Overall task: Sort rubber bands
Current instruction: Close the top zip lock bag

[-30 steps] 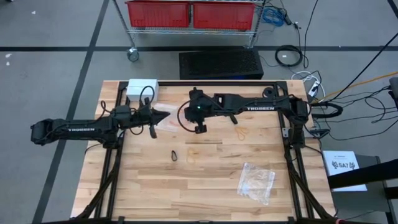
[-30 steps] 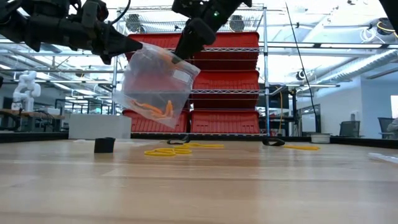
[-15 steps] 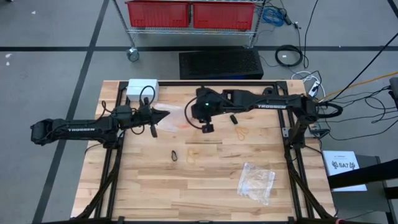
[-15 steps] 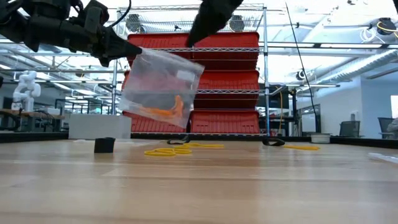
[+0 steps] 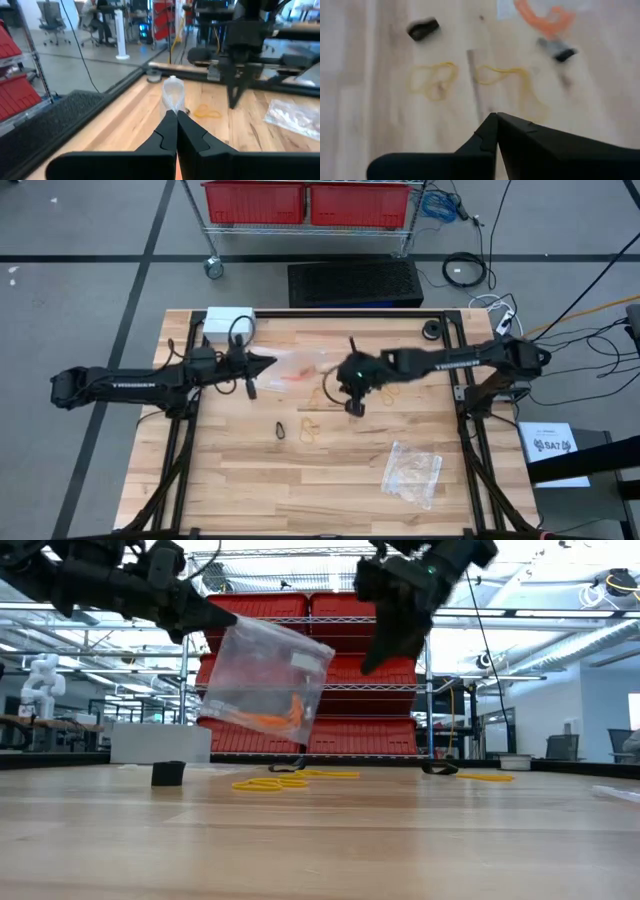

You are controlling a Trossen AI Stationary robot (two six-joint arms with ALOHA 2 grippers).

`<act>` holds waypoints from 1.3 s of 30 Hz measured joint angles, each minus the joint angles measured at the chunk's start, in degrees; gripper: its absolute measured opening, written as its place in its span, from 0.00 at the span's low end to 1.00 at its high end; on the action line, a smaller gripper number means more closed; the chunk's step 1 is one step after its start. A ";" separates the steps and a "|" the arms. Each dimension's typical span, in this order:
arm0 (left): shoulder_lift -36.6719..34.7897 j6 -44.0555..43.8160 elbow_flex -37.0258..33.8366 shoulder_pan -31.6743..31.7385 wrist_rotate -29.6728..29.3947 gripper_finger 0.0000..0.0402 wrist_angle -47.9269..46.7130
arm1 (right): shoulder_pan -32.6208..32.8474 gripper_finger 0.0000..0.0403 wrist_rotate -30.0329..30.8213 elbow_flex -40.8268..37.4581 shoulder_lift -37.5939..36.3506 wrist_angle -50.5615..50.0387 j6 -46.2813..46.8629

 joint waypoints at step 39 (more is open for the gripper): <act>37.96 -15.55 15.47 -8.50 -5.22 0.00 36.93 | 13.16 0.55 55.52 -8.06 9.55 55.55 5.69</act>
